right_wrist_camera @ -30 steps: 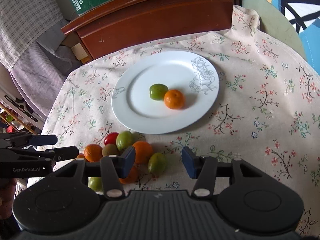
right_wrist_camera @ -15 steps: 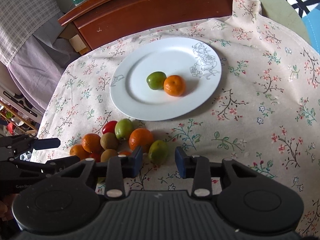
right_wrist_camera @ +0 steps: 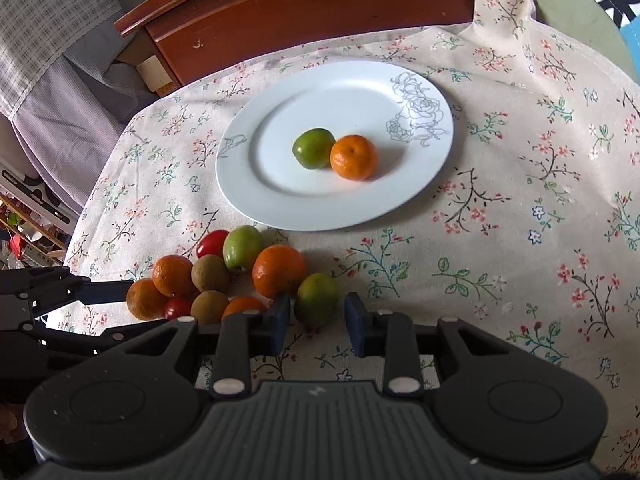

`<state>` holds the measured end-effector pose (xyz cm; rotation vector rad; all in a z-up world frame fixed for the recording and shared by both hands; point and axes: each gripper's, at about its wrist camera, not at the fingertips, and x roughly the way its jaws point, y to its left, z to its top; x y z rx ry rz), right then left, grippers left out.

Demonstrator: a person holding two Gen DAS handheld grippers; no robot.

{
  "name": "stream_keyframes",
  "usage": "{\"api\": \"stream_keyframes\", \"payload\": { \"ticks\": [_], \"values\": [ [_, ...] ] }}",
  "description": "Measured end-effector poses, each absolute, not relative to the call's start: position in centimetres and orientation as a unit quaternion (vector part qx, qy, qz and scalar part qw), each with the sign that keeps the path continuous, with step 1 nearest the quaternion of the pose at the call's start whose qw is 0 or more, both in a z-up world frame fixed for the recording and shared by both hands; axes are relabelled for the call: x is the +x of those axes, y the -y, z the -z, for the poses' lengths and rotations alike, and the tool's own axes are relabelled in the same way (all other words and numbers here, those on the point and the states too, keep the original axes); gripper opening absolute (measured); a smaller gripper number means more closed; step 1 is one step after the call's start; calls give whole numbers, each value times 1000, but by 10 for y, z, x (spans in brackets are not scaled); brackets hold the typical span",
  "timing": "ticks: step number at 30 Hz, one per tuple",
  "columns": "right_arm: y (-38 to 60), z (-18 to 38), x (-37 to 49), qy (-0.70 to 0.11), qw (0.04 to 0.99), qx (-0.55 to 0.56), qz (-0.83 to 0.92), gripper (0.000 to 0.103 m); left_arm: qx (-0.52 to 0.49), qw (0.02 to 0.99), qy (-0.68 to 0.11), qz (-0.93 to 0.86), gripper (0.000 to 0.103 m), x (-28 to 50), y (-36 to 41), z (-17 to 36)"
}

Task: Organize fruits
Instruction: 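Grasp a large tangerine with the left tool while the right tool grasps a green fruit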

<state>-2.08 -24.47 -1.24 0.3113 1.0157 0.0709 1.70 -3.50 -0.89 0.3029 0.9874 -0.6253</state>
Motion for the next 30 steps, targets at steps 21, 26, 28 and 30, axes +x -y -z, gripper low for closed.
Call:
{"api": "stream_keyframes", "payload": {
  "ticks": [21,26,28,30],
  "values": [
    [247,-21,-19,-431,892,131,-42,25,105,844,-444,280,31,23,27,-18],
    [251,-43,-17,-392,909,135,-49,24,80,867,-404,281,31,28,29,-41],
    [251,-49,-16,-381,913,134,-51,24,64,872,-394,282,31,31,32,-46],
    [253,-53,-13,-375,916,135,-50,24,58,876,-386,282,31,35,37,-49]
  ]
}}
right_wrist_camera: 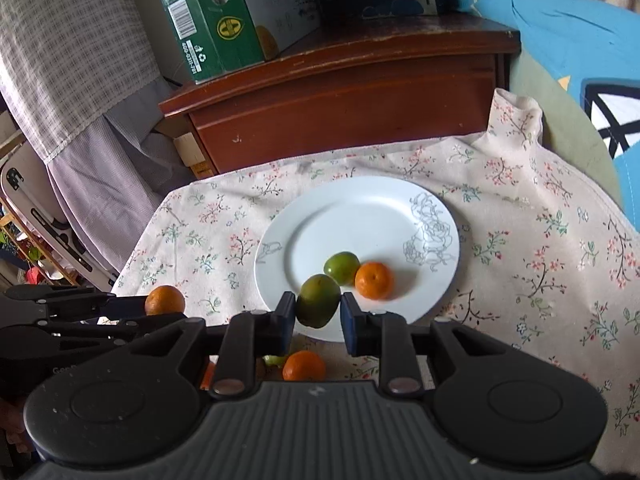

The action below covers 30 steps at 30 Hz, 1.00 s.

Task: Organize fruits
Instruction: 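Grasp a large tangerine with the left tool while the right tool grasps a green fruit, then carry the large tangerine in the left tool while the right tool carries the green fruit to the plate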

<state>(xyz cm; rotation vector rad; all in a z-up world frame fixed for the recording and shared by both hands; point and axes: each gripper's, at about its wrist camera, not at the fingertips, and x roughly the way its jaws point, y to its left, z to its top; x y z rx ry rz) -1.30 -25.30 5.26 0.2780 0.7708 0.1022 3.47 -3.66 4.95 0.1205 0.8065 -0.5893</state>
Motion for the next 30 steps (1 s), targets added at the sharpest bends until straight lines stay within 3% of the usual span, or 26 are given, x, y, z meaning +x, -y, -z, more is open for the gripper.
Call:
{"api": "stream_keyframes", "payload": {
  "ticks": [12,30],
  "values": [
    [262,-55,14,-347,930,120,-31,24,51,876,-383,290,31,62,68,-42],
    [279,-9,65,-395,909,132,13,24,60,869,-408,274,31,105,102,-9]
  ]
}}
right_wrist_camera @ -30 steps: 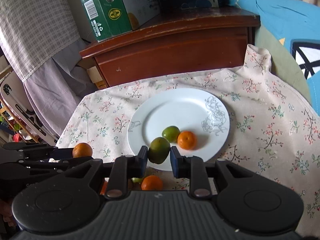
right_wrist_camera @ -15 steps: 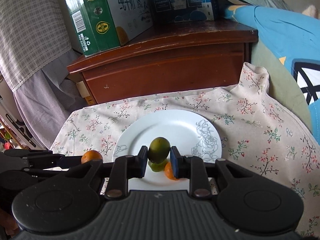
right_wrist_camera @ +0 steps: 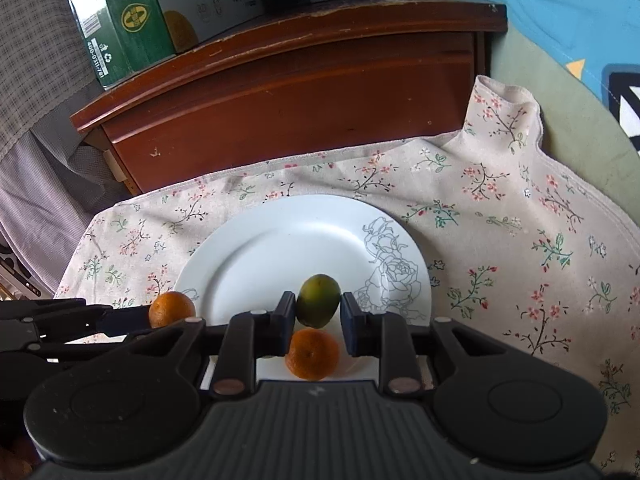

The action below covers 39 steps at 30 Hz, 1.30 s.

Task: Organize fruits
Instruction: 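Carry the large tangerine in the left tool while the right tool carries the green fruit to the plate, then open the left tool onto the plate while the right tool releases its green fruit there, then move both open tools back to the fruit cluster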

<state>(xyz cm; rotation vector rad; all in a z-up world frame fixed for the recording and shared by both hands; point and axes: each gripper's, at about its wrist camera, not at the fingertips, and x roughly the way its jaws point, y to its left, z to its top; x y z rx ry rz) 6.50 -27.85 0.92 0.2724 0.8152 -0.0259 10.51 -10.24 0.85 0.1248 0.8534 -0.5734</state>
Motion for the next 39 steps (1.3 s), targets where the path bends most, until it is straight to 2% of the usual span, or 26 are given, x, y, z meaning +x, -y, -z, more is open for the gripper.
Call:
{"api": "stream_keyframes", "payload": {
  "ticks": [5,12,13,15,17,20,26,30,33,39],
  "values": [
    [279,-4,76,-400,906,138,11,25,57,867,-411,276,32,113,109,-4],
    [277,-5,83,-391,910,137,13,34,54,873,-402,270,35,115,113,-9],
    [277,-6,83,-389,911,135,14,37,53,875,-400,267,38,114,113,-10],
    [277,-8,82,-385,912,139,16,48,52,882,-391,258,62,113,111,-16],
    [279,-12,82,-382,912,144,20,55,63,892,-375,244,71,110,110,-23],
    [278,-19,80,-376,916,137,23,60,67,897,-370,233,77,107,106,-32],
    [269,-32,68,-376,916,138,11,74,60,895,-383,221,78,96,89,-47],
    [260,-41,52,-372,920,124,-3,75,56,894,-392,212,82,85,76,-52],
    [256,-43,41,-376,918,127,-13,84,48,891,-395,218,82,73,63,-53],
    [253,-42,14,-400,906,138,-15,84,40,890,-400,215,82,49,42,-57]
  ]
}}
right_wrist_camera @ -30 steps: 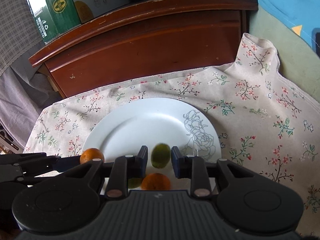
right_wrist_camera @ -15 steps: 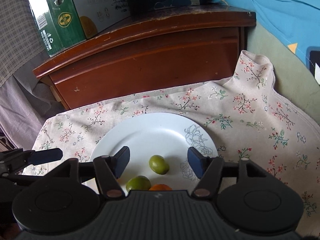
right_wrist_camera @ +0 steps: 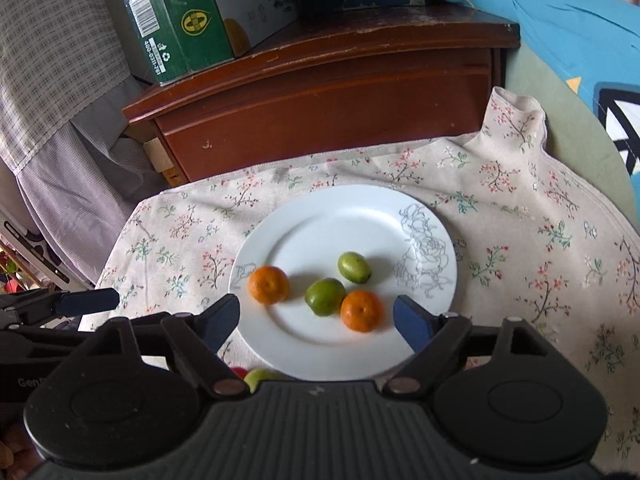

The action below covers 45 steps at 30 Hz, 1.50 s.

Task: Organize fruits
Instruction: 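Move both open tools back to the fruit cluster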

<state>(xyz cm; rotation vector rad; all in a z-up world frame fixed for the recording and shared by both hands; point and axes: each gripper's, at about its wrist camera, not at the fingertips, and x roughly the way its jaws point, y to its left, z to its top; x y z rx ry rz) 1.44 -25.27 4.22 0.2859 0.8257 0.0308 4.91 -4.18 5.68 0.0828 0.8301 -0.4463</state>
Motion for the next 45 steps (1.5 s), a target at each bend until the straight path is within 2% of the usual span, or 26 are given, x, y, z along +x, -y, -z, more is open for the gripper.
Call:
{"api": "stream_keyframes", "payload": {
  "ticks": [16,19,23,31,33,40,42,45],
  "values": [
    [242,-31,-36,-424,892,157,-19,83,53,876,-421,228,82,0,22,-43],
    [241,-26,-36,-429,890,154,-19,79,60,876,-424,221,82,-5,21,-39],
    [239,-19,-34,-439,885,154,-21,69,58,870,-441,211,82,-5,18,-30],
    [232,-8,-29,-446,883,143,-27,60,54,871,-444,202,81,-1,17,-24],
    [231,-6,-27,-447,882,145,-28,52,59,873,-441,200,81,0,19,-22],
    [228,-1,-22,-446,882,147,-38,41,27,872,-444,205,78,7,21,-12],
    [227,1,-21,-447,881,149,-41,37,19,872,-443,209,73,9,22,-10],
    [227,3,-19,-448,880,152,-43,36,18,867,-450,214,69,11,25,-5]
  ]
}}
